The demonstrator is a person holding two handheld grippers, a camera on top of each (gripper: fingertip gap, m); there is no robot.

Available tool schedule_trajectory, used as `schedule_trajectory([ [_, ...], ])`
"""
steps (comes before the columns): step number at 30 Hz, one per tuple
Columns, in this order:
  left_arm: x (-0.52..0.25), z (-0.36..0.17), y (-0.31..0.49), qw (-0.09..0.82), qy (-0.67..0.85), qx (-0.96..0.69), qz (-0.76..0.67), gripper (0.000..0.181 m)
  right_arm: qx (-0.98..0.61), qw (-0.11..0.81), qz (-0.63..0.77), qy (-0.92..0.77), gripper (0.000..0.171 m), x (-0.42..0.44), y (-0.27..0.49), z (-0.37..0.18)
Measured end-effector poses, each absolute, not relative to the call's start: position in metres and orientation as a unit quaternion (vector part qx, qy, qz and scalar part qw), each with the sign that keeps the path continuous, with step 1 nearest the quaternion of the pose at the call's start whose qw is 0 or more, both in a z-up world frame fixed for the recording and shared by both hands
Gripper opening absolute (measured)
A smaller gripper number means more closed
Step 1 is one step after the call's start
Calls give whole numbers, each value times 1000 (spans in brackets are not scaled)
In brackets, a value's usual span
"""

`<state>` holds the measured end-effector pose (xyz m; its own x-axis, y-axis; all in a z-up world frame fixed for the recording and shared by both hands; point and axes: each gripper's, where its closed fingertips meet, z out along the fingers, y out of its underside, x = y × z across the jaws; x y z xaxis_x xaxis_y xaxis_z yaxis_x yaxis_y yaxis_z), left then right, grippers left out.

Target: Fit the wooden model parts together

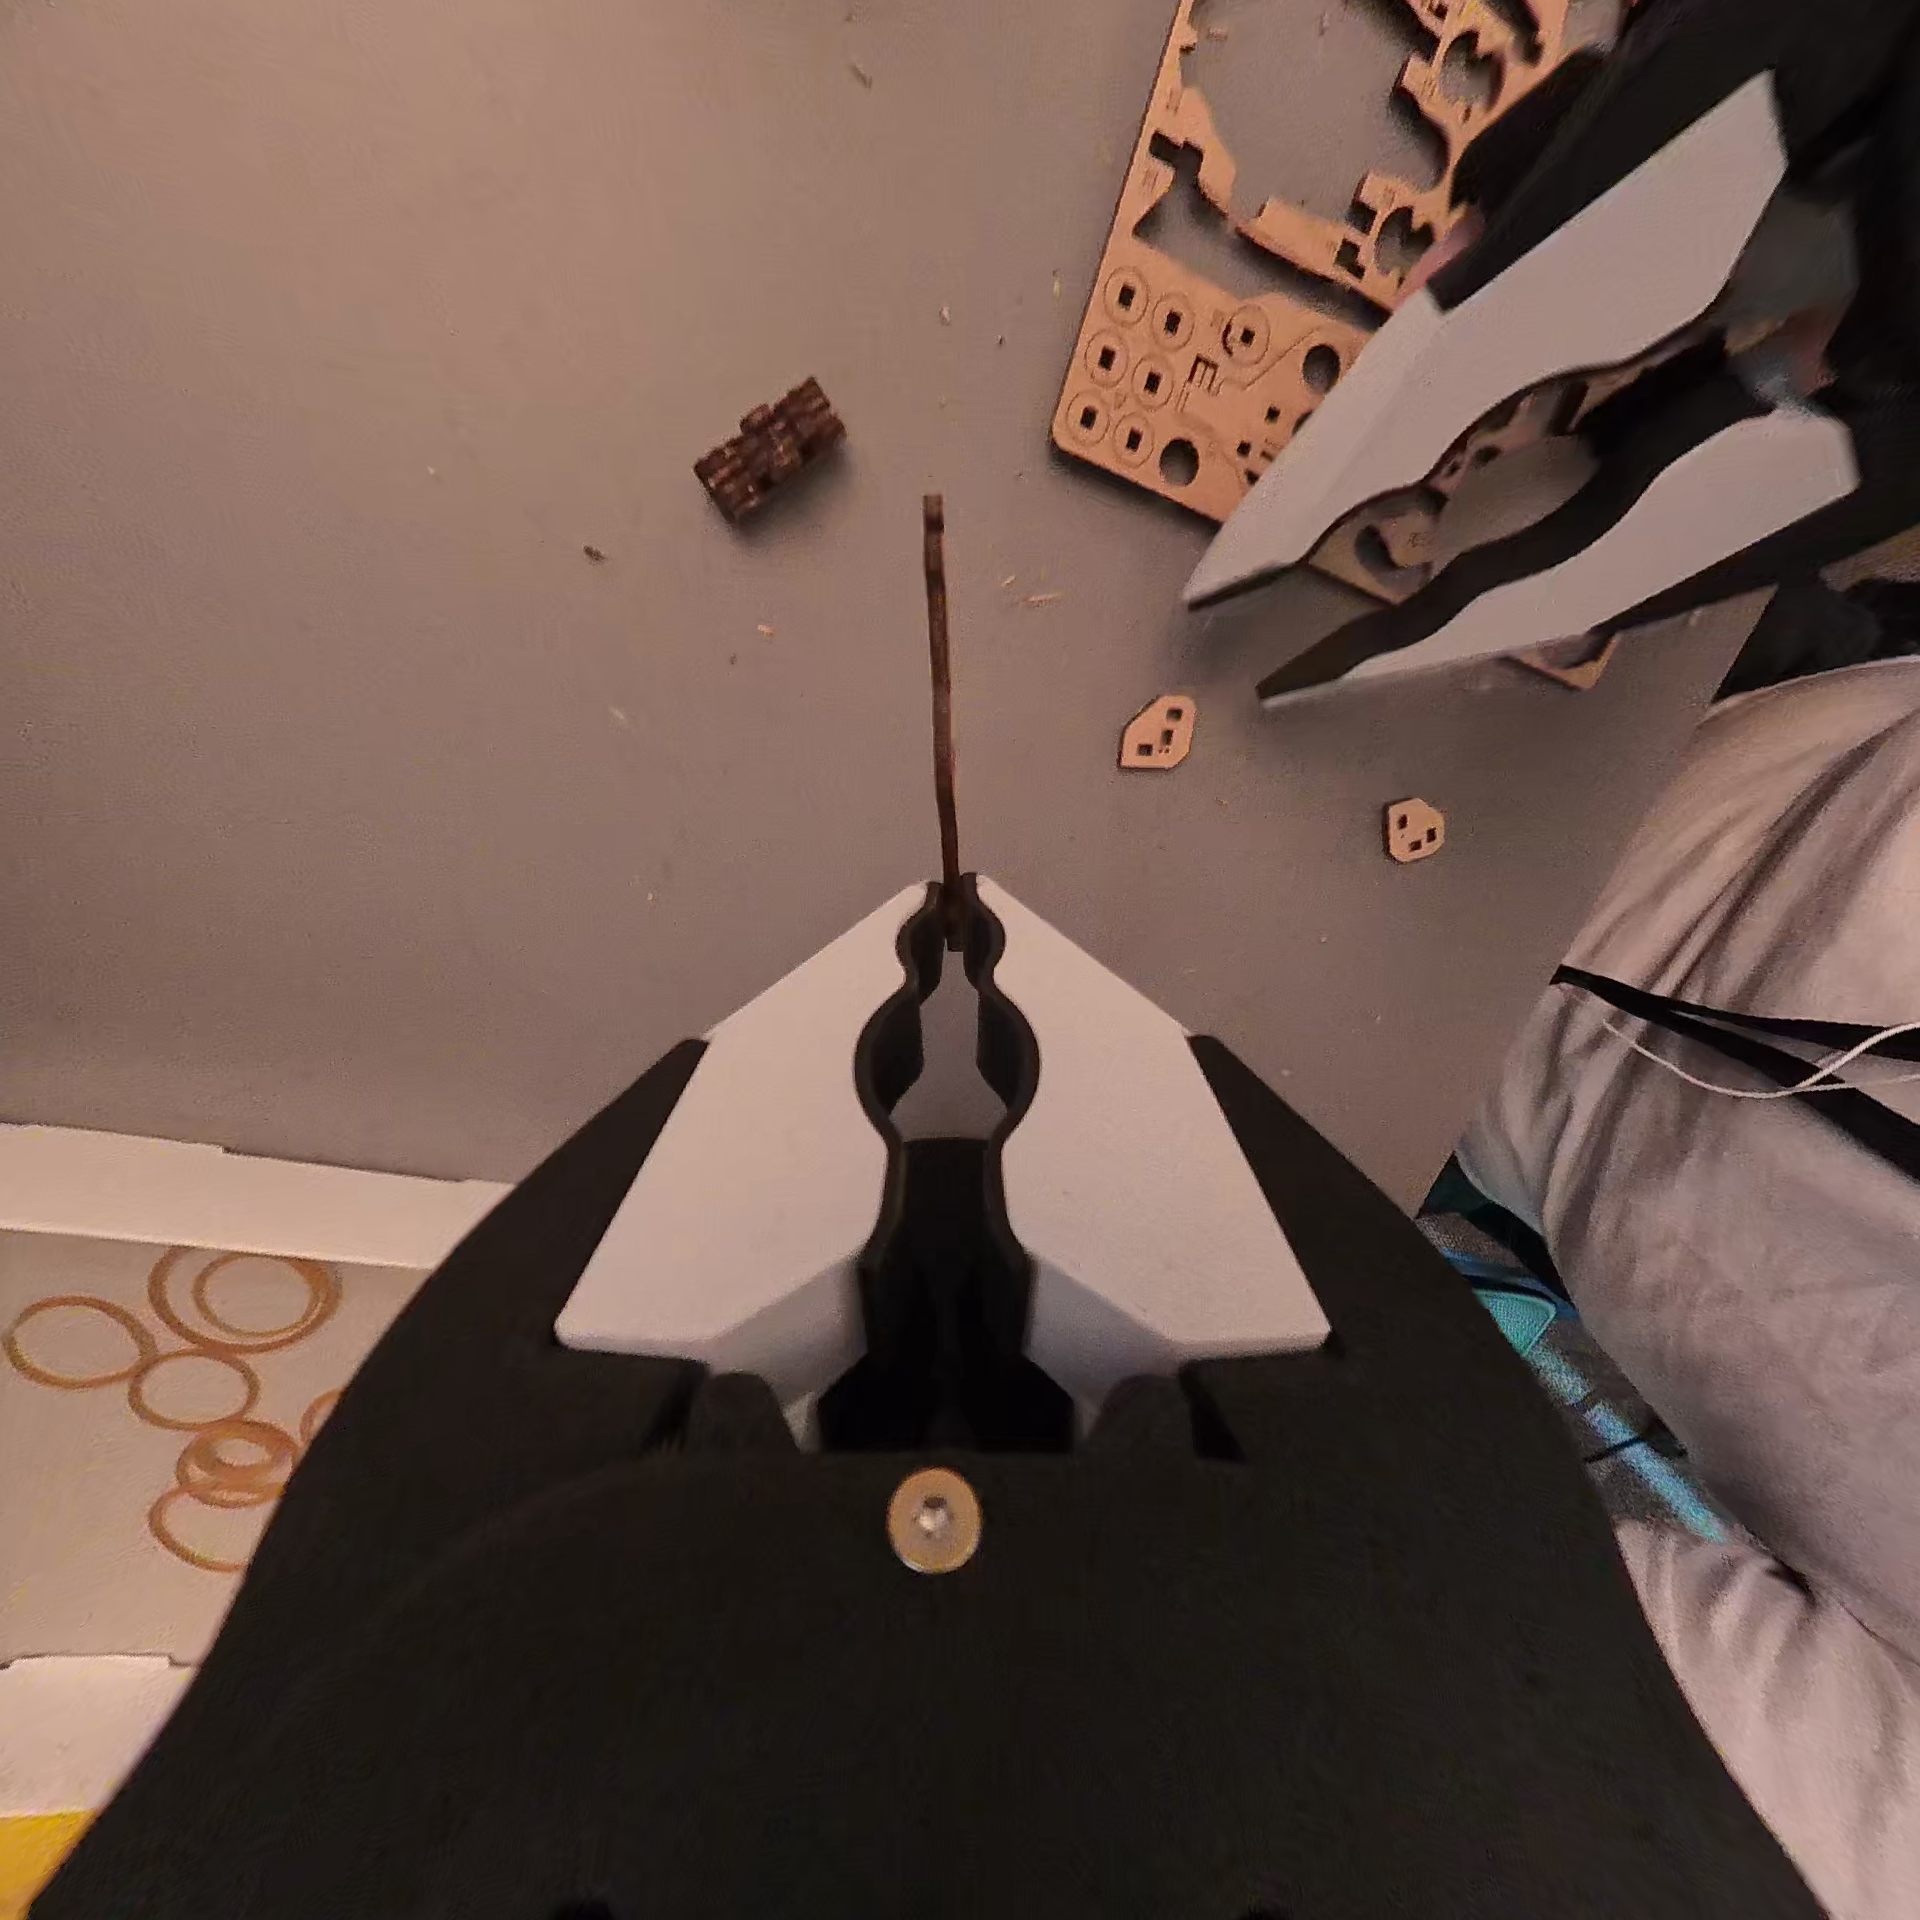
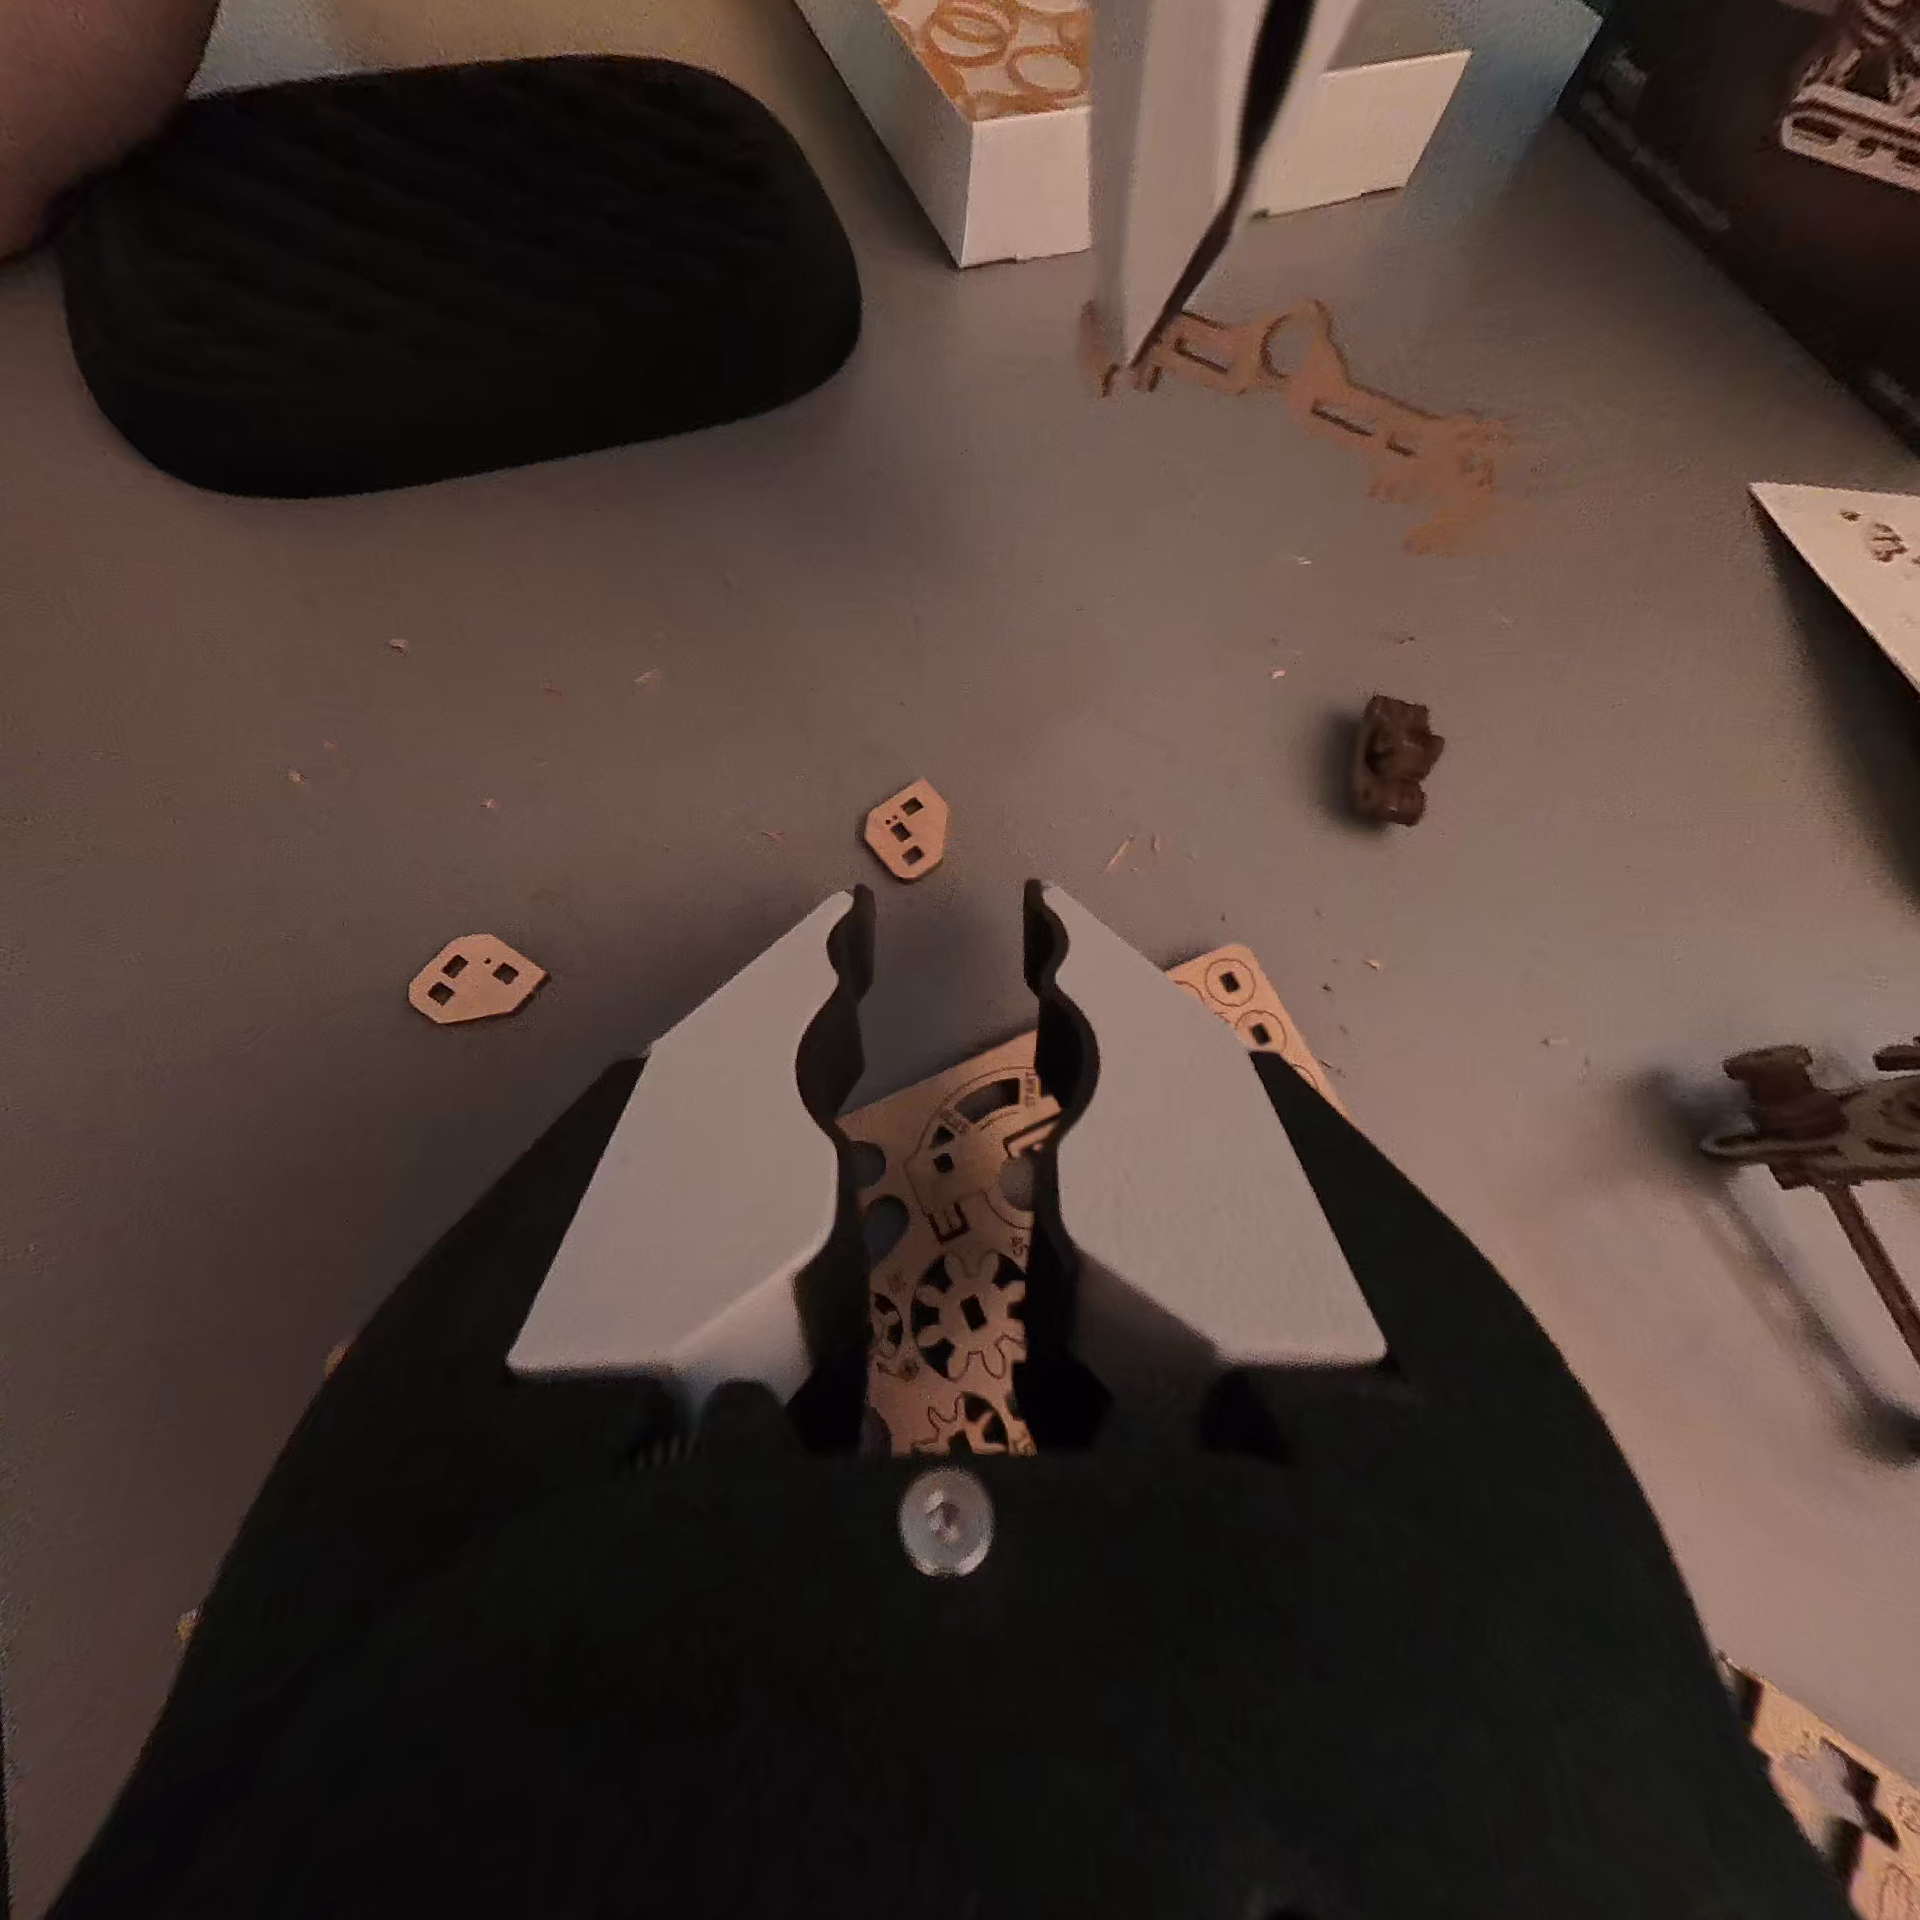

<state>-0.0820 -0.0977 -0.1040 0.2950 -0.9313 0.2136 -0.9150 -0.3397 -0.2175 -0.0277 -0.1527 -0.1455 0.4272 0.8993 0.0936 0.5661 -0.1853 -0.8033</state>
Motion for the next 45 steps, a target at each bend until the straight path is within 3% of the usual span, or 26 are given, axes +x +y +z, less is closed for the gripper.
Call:
schedule_trajectory([
  [16,-94,-116,-108,-8,618,-773,-142,1,-766,322,227,-508,24,-43,-162,-161],
  [45,-98,-124,-110,-44,615,-772,-154,1,-763,341,238,-496,24,-43,-163,-162],
])
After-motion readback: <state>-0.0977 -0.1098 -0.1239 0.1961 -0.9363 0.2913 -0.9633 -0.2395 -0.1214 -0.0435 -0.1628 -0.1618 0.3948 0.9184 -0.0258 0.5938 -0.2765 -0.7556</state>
